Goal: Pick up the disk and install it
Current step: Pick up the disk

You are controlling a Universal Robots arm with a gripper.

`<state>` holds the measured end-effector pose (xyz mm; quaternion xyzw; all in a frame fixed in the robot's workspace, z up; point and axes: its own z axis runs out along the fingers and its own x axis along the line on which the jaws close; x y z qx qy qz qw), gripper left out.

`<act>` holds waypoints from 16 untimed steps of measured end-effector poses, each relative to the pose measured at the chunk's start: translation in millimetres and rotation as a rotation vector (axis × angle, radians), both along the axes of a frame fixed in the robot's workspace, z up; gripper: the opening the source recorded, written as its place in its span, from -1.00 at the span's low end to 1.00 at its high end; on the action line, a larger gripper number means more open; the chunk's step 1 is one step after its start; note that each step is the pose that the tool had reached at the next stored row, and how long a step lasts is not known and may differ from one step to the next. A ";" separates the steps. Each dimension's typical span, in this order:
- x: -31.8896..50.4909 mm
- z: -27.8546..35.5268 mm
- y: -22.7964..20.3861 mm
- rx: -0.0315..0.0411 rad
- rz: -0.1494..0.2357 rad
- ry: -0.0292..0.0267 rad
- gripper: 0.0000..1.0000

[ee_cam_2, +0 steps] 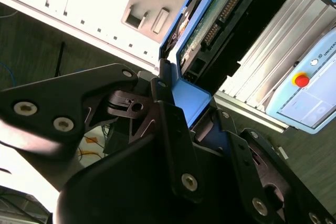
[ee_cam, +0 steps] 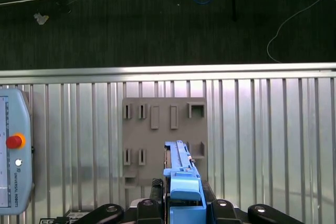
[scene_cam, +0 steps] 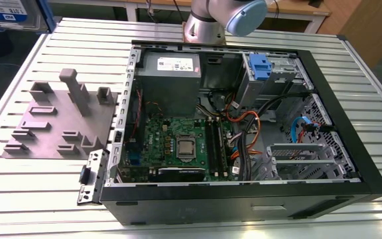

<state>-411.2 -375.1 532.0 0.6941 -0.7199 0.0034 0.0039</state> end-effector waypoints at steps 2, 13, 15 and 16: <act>1.1 0.0 0.0 0.0000 0.000 -0.0001 -0.27; 5.5 0.0 0.0 0.0000 0.000 0.0000 -0.27; 5.7 0.0 0.0 0.0000 0.000 0.0000 -0.27; 5.7 0.0 0.0 0.0000 0.000 0.0000 -0.27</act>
